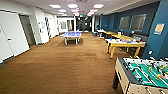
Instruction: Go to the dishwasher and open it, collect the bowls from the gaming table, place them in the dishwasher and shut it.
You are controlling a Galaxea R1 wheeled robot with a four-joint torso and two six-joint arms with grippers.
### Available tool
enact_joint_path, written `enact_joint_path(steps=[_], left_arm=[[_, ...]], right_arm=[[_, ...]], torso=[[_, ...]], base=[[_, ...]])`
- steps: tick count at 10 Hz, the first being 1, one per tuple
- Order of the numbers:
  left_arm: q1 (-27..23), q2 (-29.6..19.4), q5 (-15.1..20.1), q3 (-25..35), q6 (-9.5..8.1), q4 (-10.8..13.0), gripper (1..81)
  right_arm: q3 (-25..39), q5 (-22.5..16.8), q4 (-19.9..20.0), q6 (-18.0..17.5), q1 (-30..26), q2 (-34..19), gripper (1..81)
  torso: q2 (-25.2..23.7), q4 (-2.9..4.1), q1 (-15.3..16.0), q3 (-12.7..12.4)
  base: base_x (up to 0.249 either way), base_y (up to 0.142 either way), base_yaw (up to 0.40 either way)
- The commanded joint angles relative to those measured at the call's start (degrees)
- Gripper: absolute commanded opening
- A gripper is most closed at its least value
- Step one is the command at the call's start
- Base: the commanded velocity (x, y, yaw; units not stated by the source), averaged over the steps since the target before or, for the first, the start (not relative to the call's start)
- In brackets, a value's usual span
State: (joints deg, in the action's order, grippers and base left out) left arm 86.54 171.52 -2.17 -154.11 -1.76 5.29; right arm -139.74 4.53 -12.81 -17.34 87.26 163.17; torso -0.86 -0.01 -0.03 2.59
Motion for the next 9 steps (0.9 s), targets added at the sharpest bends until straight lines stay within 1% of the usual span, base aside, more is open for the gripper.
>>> enact_joint_path(steps=[1, 9], left_arm=[[-2.91, -0.21, 2.87, 0.13, -0.18, -0.46, 81.1], [-2.91, -0.12, 2.87, 0.13, -0.18, -0.72, 81.1]], right_arm=[[0.27, -2.43, -0.9, 0.28, -3.1, -0.63, 81.1], [0.27, -2.43, -0.81, 0.2, -3.01, -0.8, 81.1]], torso=[[0.0, 0.0, 0.03, 0.0], [0.02, 0.0, 0.03, 0.0]], base=[[0.13, 0.0, 0.0], [0.139, 0.0, 0.0]])
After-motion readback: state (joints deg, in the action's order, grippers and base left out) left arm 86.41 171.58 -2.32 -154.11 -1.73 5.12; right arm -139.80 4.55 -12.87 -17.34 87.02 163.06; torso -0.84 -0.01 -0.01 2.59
